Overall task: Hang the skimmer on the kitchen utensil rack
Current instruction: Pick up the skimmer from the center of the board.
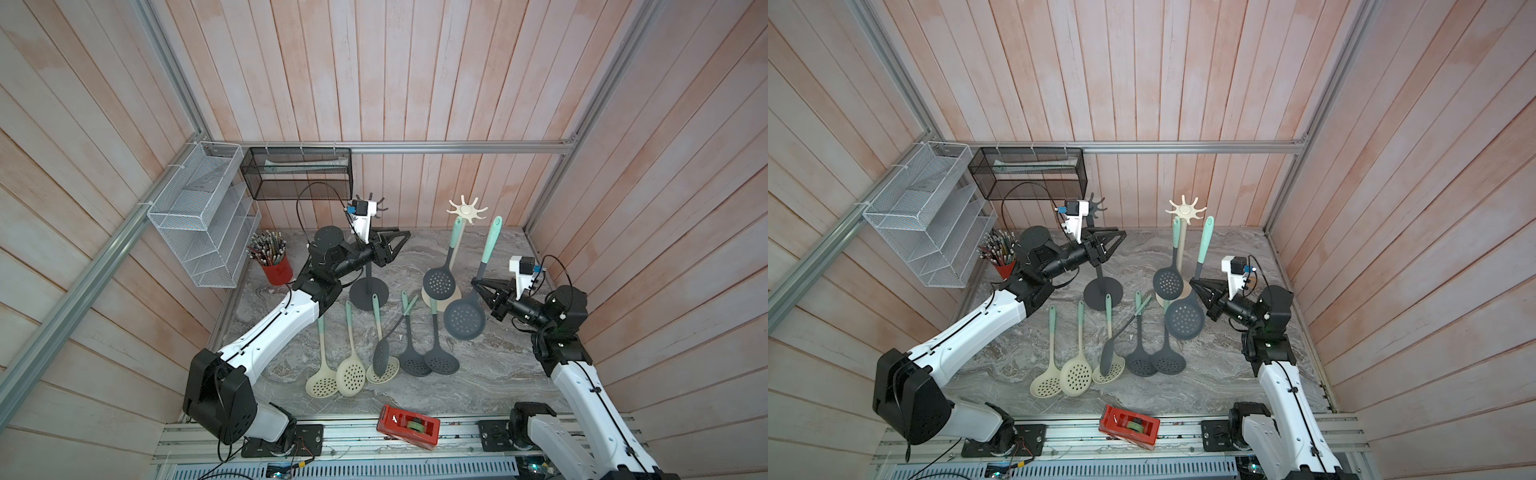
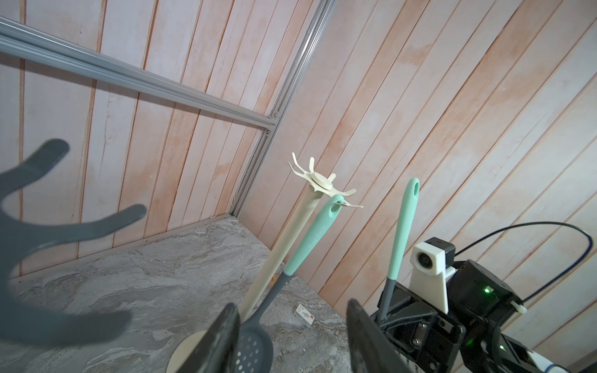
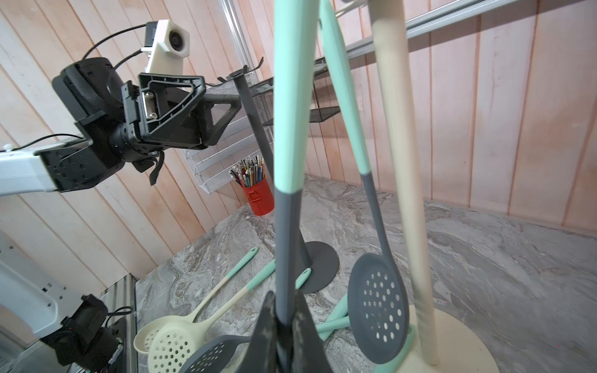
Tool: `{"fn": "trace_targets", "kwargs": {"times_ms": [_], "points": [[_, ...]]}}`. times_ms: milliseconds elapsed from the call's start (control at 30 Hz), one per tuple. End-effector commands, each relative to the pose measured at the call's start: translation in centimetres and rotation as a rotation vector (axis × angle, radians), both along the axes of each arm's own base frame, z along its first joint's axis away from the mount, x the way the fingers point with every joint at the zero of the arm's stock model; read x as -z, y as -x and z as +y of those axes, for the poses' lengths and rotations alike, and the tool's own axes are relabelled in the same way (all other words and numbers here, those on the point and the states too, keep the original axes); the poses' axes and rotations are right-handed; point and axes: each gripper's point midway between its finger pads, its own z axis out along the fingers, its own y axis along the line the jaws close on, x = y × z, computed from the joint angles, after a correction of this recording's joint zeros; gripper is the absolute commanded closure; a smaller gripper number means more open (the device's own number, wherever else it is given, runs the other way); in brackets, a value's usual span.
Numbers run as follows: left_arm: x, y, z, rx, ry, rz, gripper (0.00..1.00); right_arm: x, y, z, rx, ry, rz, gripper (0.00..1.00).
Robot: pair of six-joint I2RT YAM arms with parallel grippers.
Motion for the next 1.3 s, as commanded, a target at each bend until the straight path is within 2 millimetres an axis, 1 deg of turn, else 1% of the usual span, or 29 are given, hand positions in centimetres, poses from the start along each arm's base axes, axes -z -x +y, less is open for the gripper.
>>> {"fn": "trace_targets", "kwargs": {"times_ms": [0,133,400,533,633,733,800,967,1100,1267], "points": [[-0.5,0.6,0.2,0.026,0.014,-0.026,0.46,-0.6,1.0,0.7,-0.121,0.003,-0.045,1.0],[-0.7,0.7,0.3,0.028,0.016,-0.033,0.46,-0.1,0.8,0.9,-0.195,-0.002,-0.006,1.0],[-0.7,0.7,0.3,0.032,0.01,-0.042,0.46,0.0,0.3,0.3,-0.205,-0.011,-0.004,1.0],[-0.7,1.1,-0.1,0.067,0.009,-0.051,0.46,0.1,0.2,0.2,-0.213,-0.015,0.006,1.0],[-1.0,2.2,-0.9,0.16,0.005,-0.079,0.49,0.0,0.9,0.5,-0.249,-0.013,0.013,1.0],[-1.6,3.6,-1.6,0.249,0.006,-0.116,0.49,0.1,1.6,1.5,-0.287,-0.001,0.016,1.0],[-1.9,4.9,-2.6,0.303,-0.009,-0.153,0.49,0.3,2.2,2.4,-0.312,0.01,0.028,1.0],[-1.8,8.0,-5.2,0.408,-0.062,-0.232,0.48,0.4,3.1,2.9,-0.334,0.005,0.033,1.0],[-1.7,8.3,-5.8,0.449,-0.035,-0.222,0.47,0.5,4.3,3.7,-0.381,0.005,0.037,1.0],[-1.9,9.1,-7.0,0.534,-0.006,-0.219,0.47,0.8,5.5,5.1,-0.434,0.011,0.051,1.0]]}}
